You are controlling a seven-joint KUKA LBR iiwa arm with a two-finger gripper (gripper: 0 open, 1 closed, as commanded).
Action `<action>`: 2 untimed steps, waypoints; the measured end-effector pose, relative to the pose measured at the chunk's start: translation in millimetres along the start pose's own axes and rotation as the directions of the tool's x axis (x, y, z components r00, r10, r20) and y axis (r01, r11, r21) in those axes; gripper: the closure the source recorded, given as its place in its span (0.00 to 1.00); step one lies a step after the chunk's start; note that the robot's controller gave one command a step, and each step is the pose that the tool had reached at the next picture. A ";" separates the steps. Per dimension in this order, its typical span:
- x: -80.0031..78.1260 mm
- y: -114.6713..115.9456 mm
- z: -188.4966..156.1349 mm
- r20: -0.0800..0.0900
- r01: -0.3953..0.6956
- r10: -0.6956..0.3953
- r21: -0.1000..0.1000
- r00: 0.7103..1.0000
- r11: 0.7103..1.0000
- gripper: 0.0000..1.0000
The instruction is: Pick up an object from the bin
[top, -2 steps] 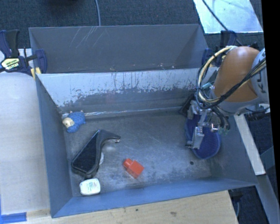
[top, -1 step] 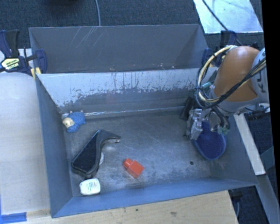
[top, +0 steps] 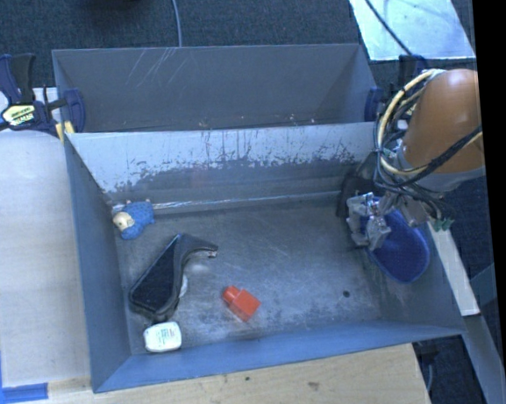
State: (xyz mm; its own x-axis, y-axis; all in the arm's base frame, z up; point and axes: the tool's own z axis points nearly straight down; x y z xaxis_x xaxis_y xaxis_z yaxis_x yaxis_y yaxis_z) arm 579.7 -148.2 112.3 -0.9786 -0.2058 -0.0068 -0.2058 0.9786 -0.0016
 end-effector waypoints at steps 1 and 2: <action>-23.6 -9.2 1.9 -0.001 0.360 -0.360 -0.013 0.933 0.933 1.00; -48.7 -11.1 -25.7 0.002 0.361 -0.361 0.000 0.933 0.933 1.00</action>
Offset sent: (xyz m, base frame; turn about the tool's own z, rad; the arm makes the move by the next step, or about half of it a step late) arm 0.0240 -0.0098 -0.0017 -0.3679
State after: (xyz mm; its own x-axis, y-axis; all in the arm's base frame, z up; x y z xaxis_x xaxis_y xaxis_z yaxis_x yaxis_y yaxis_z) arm 629.5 -149.0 138.3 -0.8384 -0.5450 -0.0073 -0.5450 0.8385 -0.0041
